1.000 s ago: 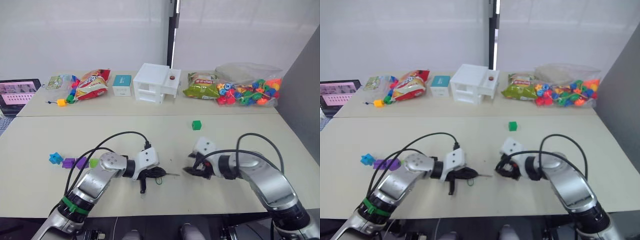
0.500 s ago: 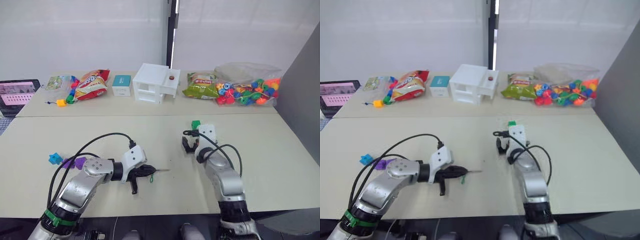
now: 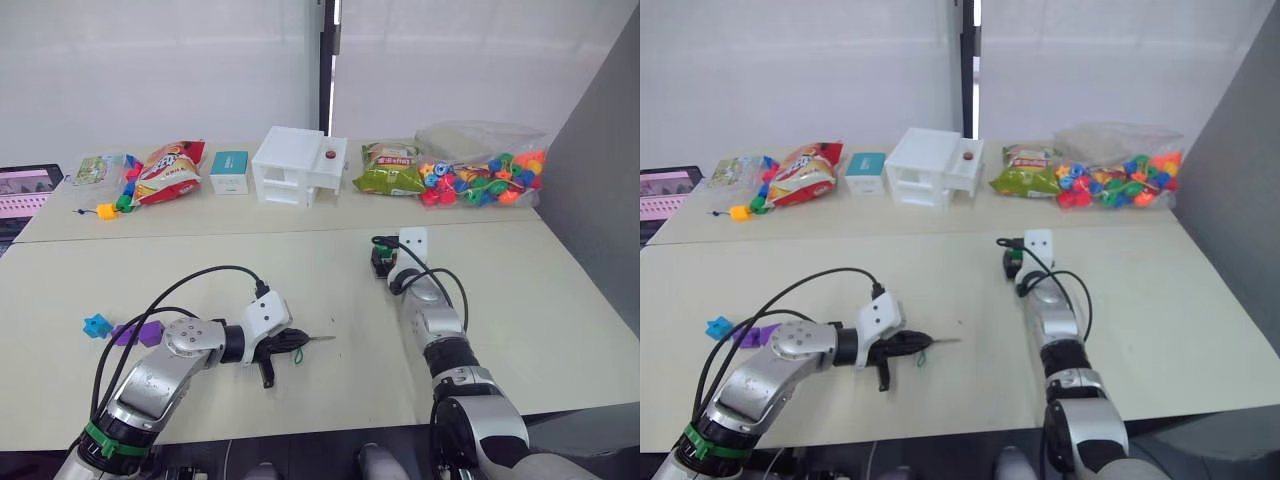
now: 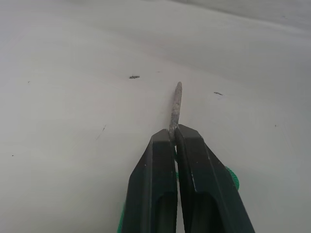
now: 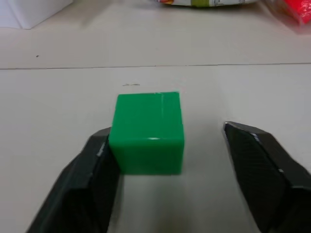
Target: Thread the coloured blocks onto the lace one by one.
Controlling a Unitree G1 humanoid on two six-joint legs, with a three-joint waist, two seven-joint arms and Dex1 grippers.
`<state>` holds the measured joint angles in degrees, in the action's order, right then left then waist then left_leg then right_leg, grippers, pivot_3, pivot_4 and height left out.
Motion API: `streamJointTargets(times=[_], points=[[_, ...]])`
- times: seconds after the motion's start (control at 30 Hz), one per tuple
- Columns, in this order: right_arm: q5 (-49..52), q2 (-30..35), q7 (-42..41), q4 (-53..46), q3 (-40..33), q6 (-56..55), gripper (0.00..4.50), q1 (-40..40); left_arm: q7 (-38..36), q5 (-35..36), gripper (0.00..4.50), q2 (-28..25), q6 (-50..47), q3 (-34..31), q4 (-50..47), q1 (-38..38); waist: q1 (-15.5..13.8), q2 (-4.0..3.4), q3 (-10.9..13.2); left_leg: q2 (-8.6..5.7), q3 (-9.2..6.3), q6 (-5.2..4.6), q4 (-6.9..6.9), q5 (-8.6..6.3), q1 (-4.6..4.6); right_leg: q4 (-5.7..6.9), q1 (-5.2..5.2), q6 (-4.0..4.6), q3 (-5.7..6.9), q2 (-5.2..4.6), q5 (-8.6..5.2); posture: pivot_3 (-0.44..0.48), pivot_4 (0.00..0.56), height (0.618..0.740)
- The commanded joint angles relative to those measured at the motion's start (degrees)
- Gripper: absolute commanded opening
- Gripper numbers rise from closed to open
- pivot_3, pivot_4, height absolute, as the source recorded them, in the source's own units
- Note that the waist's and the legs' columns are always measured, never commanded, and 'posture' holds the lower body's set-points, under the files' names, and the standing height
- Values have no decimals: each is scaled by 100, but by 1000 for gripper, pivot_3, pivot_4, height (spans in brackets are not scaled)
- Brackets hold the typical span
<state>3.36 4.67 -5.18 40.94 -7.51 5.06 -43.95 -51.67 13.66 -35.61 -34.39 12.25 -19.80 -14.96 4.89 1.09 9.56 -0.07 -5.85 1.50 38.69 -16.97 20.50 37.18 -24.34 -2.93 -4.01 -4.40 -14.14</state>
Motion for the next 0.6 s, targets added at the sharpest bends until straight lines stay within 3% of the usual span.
streamJointTargets(times=[0.03,0.1,0.23,0.43,0.6], points=[[112,-81,-147,-395,55,-261,1886,90,40,80,0,-4,-17,-8,-234,22,23,-1,0,0,0,0,0,0,0,0,0,0,0,0,0,0,150,740],[117,-105,-162,-592,75,-215,1204,182,39,78,0,-11,-21,12,-244,34,29,-1,0,0,-1,0,0,0,1,1,0,0,0,-1,0,0,150,740],[140,-162,-150,-1850,185,243,1163,780,-2,80,0,-31,-15,38,-233,38,11,-2,-1,-1,-2,0,1,0,3,2,0,-1,2,-2,0,0,150,740],[23,-241,-21,-5984,1078,2402,1163,2928,-67,69,0,-42,55,58,-144,11,-95,-7,-4,-1,-8,-2,0,-2,18,6,-10,-1,4,-2,0,0,150,740],[-165,-35,131,-7983,2060,3696,1163,4535,-135,61,0,-28,103,86,-25,-103,-127,-8,-4,-1,-6,-3,4,-2,13,-2,-7,-1,4,0,-1,0,150,740]])
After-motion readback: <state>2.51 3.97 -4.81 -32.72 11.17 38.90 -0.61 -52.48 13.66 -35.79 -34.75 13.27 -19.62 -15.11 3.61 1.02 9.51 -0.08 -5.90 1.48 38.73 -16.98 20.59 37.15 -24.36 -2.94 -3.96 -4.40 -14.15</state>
